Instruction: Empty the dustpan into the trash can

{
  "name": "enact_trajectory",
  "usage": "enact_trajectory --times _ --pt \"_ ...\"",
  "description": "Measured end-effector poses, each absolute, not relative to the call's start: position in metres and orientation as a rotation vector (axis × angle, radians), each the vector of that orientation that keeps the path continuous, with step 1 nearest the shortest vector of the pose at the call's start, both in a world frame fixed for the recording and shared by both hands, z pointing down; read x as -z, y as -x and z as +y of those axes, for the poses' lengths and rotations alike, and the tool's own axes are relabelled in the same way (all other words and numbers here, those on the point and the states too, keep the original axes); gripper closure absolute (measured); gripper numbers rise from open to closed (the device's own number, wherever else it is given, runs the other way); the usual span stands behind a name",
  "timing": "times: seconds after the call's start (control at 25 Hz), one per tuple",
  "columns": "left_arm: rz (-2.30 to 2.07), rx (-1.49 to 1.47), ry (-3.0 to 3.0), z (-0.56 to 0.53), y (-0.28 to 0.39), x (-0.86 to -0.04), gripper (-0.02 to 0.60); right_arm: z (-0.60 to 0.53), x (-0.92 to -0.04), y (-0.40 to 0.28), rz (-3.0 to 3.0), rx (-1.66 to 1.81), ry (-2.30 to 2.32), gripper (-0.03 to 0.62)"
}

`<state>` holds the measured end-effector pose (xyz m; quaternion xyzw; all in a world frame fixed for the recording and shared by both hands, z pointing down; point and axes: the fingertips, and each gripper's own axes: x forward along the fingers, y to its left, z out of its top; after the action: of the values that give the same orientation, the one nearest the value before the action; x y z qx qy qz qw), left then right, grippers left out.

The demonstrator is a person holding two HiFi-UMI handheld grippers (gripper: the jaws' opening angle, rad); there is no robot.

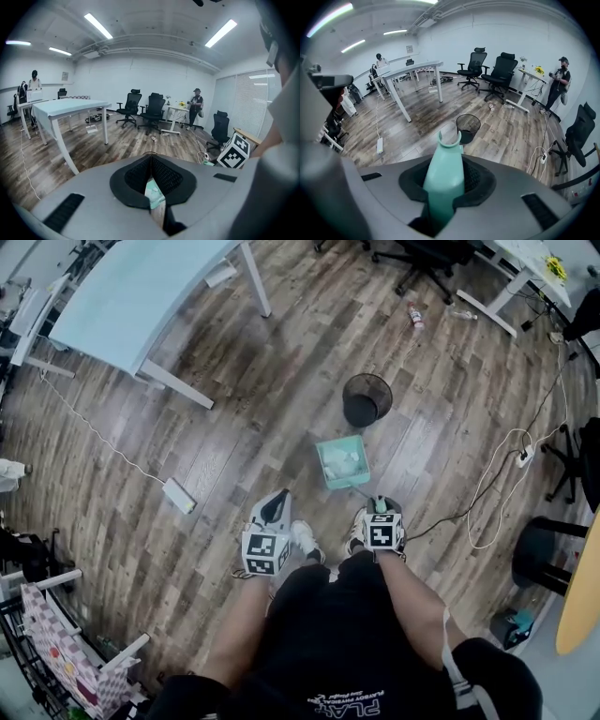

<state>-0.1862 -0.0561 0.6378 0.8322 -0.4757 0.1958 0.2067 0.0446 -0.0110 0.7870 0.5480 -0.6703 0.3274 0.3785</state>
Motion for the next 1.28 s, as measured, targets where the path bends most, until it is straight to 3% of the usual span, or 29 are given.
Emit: enact_trajectory --times 1.28 --pt "-1.136 -0.533 -2.535 -0.095 0.068 -0.593 0.558 0.010 -0.723 -0.232 -1.523 -0.805 -1.764 0.497"
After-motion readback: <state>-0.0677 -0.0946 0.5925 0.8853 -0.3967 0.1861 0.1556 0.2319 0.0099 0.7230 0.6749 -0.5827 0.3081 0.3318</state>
